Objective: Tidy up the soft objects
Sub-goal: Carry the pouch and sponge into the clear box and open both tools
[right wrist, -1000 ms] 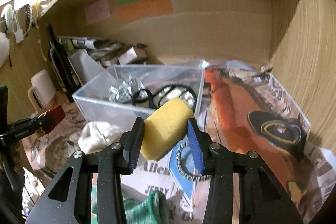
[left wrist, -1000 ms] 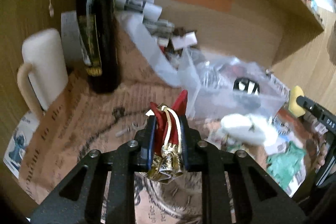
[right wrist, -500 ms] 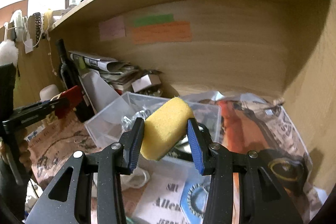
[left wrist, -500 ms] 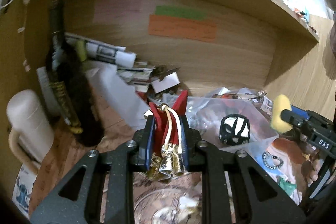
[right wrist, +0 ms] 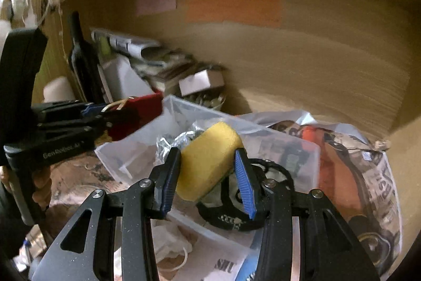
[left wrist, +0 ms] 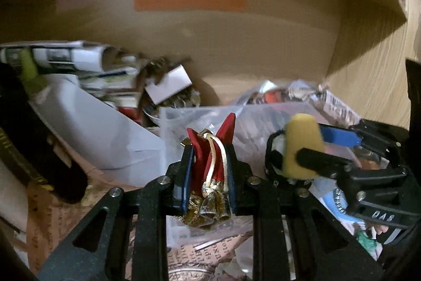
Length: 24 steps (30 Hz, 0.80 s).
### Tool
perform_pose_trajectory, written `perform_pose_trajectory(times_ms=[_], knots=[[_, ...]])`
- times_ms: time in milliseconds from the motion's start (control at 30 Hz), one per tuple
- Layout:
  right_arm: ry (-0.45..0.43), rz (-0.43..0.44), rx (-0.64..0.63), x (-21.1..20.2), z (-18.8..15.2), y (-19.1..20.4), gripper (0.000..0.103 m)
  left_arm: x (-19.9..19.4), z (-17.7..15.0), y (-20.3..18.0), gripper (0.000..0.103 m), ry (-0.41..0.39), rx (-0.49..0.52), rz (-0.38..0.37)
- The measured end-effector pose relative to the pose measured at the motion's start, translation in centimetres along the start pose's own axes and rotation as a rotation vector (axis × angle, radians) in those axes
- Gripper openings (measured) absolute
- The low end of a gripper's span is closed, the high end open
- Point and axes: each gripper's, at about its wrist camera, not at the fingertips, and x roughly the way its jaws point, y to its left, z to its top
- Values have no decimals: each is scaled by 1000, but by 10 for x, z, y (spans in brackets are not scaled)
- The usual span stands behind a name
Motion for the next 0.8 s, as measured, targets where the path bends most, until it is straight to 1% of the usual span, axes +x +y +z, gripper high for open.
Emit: perform_pose_trajectory(times_ms=[100,167,200,233,267,300,333,367,467,600,667,733,800], knots=[[53,10,-15,16,1,1,39,16,-1,-6,22,38,29,5],[86,37,-14,25,0,0,39,24,-1,-6,26,58,35,8],[100,44,-10,29,-1,-1,39,27,0,-6,31,72,31,3],[110,47,-10,31,-2,-2,40,30,-1,-5,39,84,25,-4],[116,46,-8,33,-3,-2,41,31,-1,-4,44,90,20,-9],[122,41,-3,34,-4,-4,41,31,-1,-3,54,92,7,-12],[127,40,3,35,-4,-5,44,29,-2,-1,59,82,-3,-13],[125,40,8,34,-5,-7,48,26,-1,0,59,73,-6,-11],[90,12,9,25,-3,-9,57,17,0,1,61,47,-5,-11],[31,-15,0,3,2,-9,60,-12,2,0,75,-29,1,11],[-8,-35,-4,-11,3,-9,68,-22,2,0,82,-54,2,9],[-46,-54,-7,-27,3,-9,72,-35,-1,-2,91,-76,0,1],[-84,-75,1,-45,1,-10,75,-44,-4,-6,95,-88,4,-6]])
